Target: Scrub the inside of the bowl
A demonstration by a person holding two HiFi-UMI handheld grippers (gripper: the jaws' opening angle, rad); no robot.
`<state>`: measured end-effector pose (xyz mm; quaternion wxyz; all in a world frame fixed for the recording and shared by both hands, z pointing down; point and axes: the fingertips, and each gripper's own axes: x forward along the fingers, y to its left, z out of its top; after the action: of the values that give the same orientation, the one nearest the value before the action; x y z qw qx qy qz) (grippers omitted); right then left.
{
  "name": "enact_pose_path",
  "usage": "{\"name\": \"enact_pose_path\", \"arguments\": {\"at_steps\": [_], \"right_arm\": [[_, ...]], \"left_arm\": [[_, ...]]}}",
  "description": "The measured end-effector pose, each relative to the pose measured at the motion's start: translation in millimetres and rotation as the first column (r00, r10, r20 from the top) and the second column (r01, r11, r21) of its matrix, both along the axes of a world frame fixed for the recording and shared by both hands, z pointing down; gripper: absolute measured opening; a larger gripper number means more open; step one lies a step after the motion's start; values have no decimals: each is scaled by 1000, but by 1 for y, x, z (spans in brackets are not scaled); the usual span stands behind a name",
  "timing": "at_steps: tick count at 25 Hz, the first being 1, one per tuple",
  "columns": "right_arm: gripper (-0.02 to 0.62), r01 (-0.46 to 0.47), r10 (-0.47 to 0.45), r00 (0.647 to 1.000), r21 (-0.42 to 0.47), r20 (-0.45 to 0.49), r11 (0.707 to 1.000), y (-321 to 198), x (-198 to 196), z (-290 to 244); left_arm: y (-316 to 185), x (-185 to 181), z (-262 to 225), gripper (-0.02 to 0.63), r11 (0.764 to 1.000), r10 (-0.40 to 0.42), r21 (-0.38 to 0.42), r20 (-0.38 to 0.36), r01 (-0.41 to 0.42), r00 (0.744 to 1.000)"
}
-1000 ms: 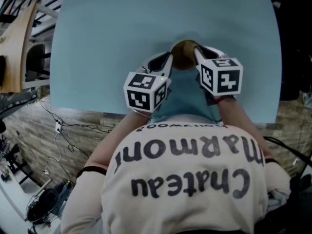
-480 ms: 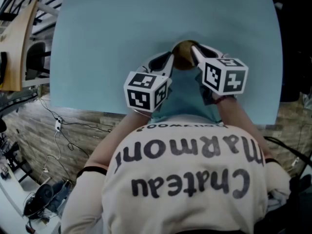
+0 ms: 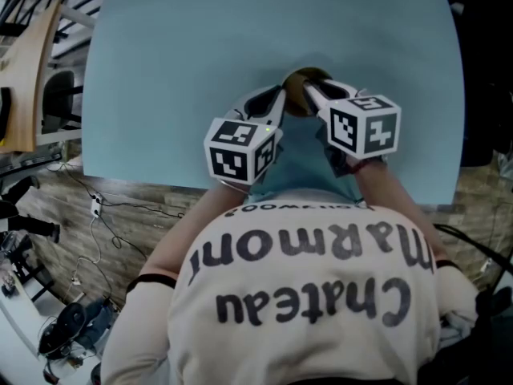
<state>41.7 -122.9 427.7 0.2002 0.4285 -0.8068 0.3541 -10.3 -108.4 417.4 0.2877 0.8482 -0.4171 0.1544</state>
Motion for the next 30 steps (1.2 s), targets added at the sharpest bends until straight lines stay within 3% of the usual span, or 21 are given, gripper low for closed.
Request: {"name": "enact_pose_path", "arguments": {"at_steps": [12,30], "right_arm": [[60,34,-34,999,9,-41,999,6,-1,6],[60,50,-60,981,-59,-186,997,14,11,18]], "left_arm": [[0,-2,1,8,1000,-8,-1,5,8,1000],[0,-7,3,8,1000,-19,-6,7,19,1000]]}}
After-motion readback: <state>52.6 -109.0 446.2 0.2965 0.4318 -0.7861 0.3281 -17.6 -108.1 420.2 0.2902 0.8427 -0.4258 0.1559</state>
